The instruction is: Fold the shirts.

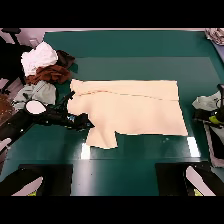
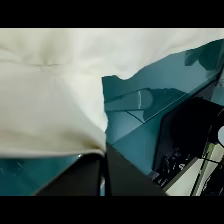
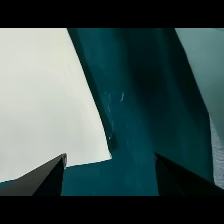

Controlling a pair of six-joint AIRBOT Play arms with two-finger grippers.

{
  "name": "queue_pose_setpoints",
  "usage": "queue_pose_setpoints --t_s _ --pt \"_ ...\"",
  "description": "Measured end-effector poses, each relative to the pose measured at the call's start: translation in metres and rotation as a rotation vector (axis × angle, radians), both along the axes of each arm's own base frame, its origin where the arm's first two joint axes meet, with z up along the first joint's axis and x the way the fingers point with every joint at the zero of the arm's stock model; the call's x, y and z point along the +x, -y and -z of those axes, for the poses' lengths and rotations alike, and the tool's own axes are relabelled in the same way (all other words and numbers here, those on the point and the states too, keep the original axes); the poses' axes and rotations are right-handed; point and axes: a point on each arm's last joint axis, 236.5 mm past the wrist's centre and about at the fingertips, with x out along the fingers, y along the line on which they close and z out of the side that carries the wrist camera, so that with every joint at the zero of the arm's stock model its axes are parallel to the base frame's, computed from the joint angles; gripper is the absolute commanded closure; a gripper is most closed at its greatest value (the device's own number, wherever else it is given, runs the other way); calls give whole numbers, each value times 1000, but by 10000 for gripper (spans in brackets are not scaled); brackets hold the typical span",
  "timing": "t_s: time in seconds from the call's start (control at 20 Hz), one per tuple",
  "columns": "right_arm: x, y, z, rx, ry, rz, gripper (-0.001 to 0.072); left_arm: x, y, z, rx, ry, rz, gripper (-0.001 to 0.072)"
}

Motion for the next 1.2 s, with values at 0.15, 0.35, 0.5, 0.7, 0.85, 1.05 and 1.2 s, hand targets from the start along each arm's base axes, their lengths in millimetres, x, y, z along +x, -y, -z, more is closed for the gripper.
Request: queue_pose_setpoints --t_s 0.15,0.35,0.5,0.7,0.85,1.05,1.2 --pt "-13 2 30 47 -94 -8 89 -5 0 -16 -12 15 7 672" --pt "-18 -7 56 237 -120 15 89 -16 -4 -31 -6 30 16 673" --pt "-4 -10 60 354 -42 62 89 -20 -9 -35 13 37 12 672" --pt "5 -15 68 418 -12 60 94 -21 -11 -36 24 41 6 673" --pt "8 -35 81 462 -26 28 222 -20 -12 -37 26 42 1 673" --pt "15 -70 94 496 -29 -40 614 -18 -12 -40 25 49 -5 673" --pt "21 -72 85 396 -8 -143 679 -15 -10 -50 15 69 -7 673"
